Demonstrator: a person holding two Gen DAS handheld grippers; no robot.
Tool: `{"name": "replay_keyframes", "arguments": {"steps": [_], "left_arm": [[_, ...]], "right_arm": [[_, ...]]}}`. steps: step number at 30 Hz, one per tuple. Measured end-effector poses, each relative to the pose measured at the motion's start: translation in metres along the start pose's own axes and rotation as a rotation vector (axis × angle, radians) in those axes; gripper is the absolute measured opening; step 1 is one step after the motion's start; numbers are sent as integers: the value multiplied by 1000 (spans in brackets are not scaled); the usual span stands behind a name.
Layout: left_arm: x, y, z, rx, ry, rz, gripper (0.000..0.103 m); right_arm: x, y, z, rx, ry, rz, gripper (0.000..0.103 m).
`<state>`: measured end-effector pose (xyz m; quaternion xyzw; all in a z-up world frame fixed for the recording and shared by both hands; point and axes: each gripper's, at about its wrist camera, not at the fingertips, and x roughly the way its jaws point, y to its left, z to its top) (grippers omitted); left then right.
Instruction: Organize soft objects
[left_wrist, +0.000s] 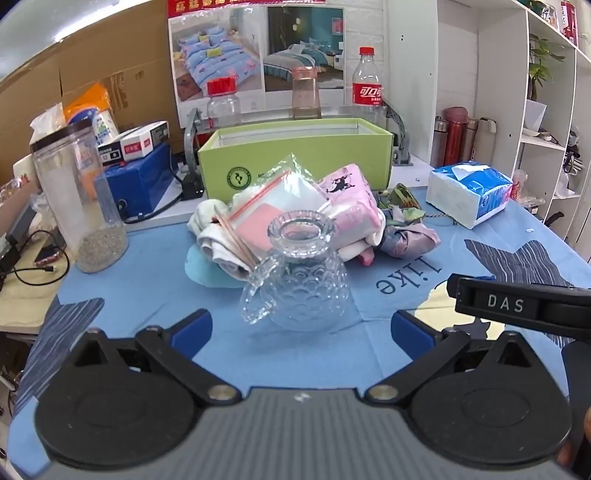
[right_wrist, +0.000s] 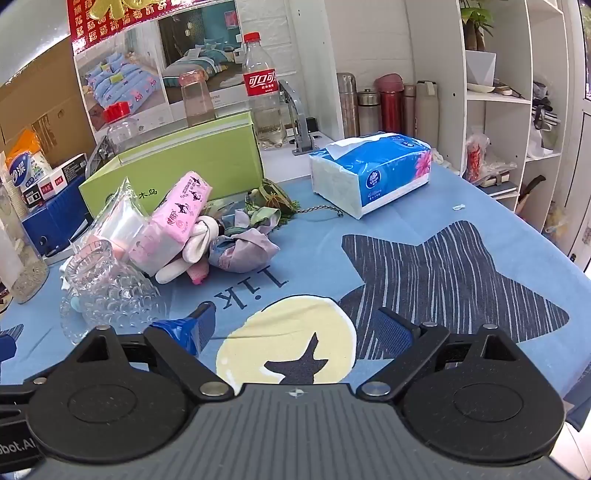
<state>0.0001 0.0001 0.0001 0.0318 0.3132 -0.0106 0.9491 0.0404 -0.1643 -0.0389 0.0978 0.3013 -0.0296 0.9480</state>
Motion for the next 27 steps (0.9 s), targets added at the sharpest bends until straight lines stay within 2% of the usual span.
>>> {"name": "replay_keyframes", "arguments": {"steps": [13, 27], "left_arm": [[-2, 1, 1, -8, -7, -29, 103], [2, 0, 1, 3, 4, -23, 103]], "right_arm": [[-1, 0, 0, 1, -4, -4, 80], [-1, -1, 1, 0, -6, -7, 80]]}}
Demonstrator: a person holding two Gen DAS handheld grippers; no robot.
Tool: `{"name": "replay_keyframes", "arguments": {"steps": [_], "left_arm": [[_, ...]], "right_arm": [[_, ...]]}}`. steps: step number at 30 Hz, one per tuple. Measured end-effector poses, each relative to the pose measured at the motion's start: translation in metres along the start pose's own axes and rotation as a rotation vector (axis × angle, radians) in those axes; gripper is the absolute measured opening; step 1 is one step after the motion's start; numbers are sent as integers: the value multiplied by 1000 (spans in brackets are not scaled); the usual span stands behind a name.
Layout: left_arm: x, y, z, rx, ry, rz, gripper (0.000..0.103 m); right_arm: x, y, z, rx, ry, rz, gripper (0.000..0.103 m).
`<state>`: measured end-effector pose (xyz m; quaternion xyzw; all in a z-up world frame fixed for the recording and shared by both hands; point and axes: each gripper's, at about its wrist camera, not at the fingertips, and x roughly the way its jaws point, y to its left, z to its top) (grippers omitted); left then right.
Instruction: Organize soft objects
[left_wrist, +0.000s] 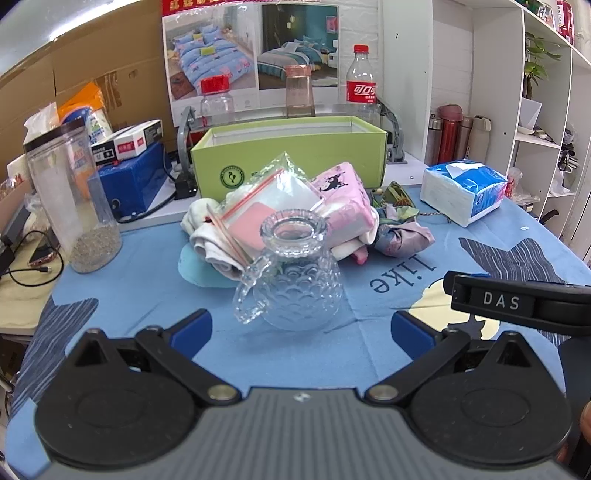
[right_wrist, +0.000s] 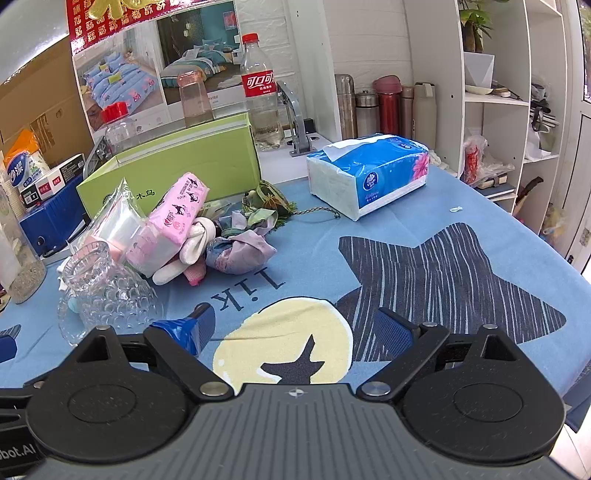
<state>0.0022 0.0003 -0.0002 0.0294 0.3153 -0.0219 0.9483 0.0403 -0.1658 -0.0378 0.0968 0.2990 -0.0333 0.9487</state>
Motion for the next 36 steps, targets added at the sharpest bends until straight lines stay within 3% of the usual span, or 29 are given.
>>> {"name": "replay_keyframes", "arguments": {"steps": [36], "left_arm": [[5, 2, -2, -10, 24, -7, 103]], "right_arm": [[3, 3, -2, -17, 9, -5, 80]]}}
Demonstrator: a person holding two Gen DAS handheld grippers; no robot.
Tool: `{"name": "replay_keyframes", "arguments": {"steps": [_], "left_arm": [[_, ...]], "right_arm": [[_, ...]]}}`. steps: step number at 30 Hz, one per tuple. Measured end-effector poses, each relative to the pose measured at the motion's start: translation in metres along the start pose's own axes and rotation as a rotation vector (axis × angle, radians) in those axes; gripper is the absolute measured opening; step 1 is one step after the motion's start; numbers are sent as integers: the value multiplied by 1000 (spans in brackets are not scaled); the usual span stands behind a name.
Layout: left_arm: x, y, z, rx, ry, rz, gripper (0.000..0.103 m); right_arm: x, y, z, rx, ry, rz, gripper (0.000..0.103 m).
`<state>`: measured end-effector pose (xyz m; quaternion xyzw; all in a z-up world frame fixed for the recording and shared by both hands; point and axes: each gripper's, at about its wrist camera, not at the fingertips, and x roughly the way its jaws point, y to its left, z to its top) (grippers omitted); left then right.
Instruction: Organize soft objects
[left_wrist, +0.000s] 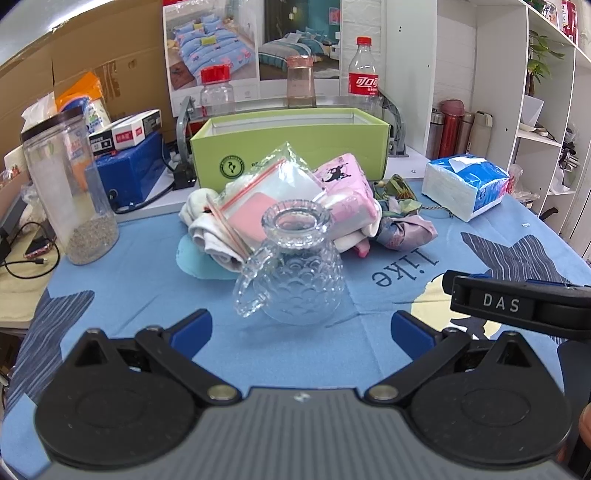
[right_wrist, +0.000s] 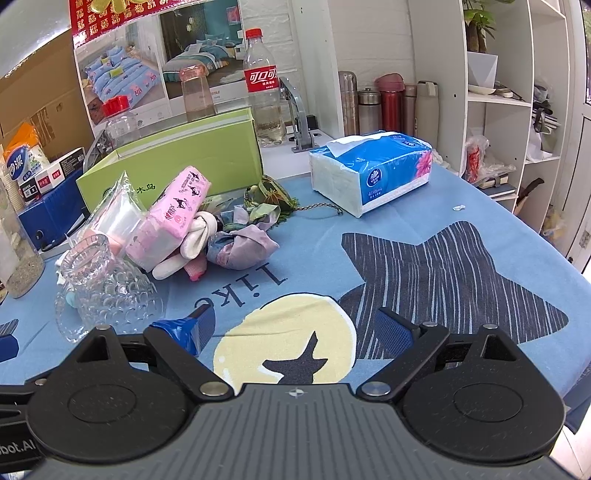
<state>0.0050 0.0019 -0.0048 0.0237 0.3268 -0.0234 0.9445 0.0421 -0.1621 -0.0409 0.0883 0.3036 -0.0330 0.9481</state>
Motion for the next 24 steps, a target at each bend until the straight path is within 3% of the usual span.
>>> {"name": "replay_keyframes", "arguments": {"steps": [8, 24], "left_arm": [[-7, 4, 4, -9, -10, -8, 103], [8, 36, 48, -61, -8, 38, 103]], "right_arm": [[1, 2, 0, -5, 3, -2, 80], [22, 17, 34, -9, 7, -14, 80]]}}
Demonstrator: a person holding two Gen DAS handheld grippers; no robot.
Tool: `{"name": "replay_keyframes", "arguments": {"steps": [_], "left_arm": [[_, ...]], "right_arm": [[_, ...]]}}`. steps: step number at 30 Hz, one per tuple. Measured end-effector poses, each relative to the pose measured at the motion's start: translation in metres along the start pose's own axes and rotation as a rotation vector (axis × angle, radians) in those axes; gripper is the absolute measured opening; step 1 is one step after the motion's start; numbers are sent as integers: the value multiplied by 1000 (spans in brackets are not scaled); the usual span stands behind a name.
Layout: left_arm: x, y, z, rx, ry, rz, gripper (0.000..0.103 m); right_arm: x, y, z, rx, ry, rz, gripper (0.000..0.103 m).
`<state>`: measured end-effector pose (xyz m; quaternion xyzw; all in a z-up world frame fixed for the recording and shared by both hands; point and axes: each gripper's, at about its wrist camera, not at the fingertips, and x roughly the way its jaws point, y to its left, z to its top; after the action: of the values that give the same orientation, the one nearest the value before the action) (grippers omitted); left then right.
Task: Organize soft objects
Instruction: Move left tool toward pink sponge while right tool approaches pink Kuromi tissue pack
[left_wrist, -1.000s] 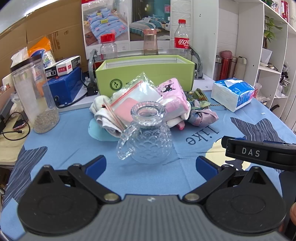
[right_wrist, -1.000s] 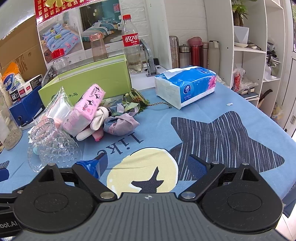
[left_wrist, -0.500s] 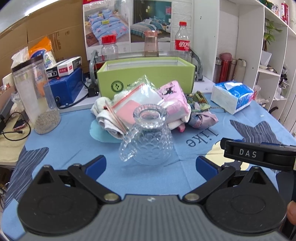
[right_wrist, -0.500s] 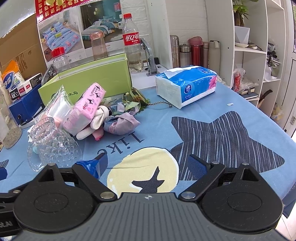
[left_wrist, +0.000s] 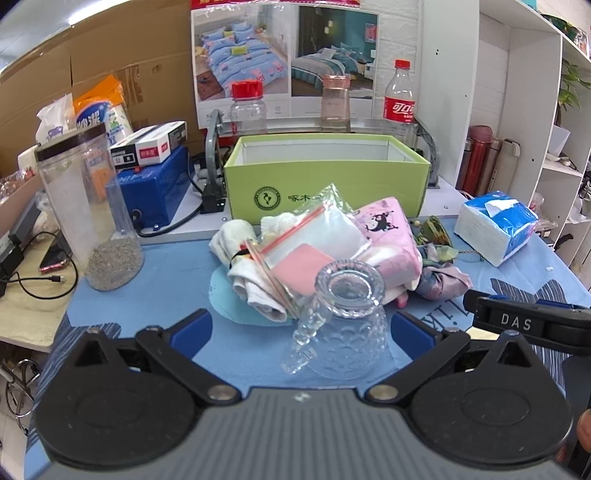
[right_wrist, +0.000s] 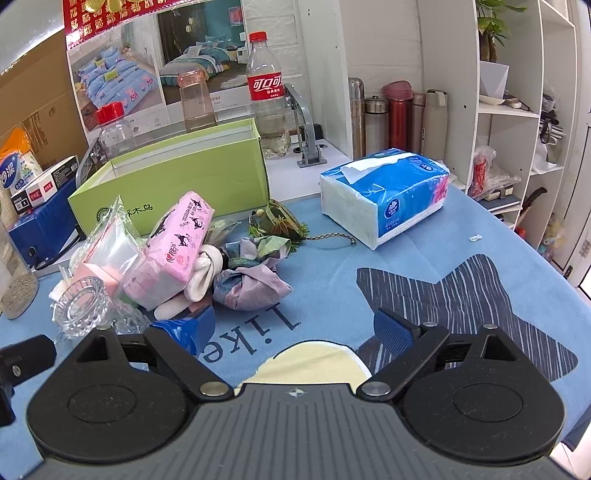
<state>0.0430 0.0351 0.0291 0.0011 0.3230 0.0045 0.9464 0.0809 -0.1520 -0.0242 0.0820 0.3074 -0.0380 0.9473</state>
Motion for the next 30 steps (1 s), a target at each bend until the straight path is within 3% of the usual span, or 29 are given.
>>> {"name": "replay_keyframes", "arguments": {"steps": [5, 10, 14, 16, 21, 25, 30], "left_arm": [[3, 7, 16, 0, -3, 16, 103], [14, 20, 69, -11, -93, 45, 103], [61, 27, 104, -5, -26, 53, 103], [88, 27, 112, 12, 42, 2, 103], [140, 21, 107, 66, 185, -90, 103], [163, 32, 94, 68, 251, -27, 103], [150, 73, 70, 6, 261, 1, 103]], "right_arm": [[8, 4, 6, 2, 12, 7, 80], [16, 10, 30, 21, -13, 26, 80], [33, 24, 53, 21, -34, 74, 80], [45, 35, 59, -3, -27, 92, 80], [77, 56, 57, -77, 43, 119, 80], [87, 48, 52, -54, 78, 155, 80], [78, 27, 45, -18, 86, 168, 80]]}}
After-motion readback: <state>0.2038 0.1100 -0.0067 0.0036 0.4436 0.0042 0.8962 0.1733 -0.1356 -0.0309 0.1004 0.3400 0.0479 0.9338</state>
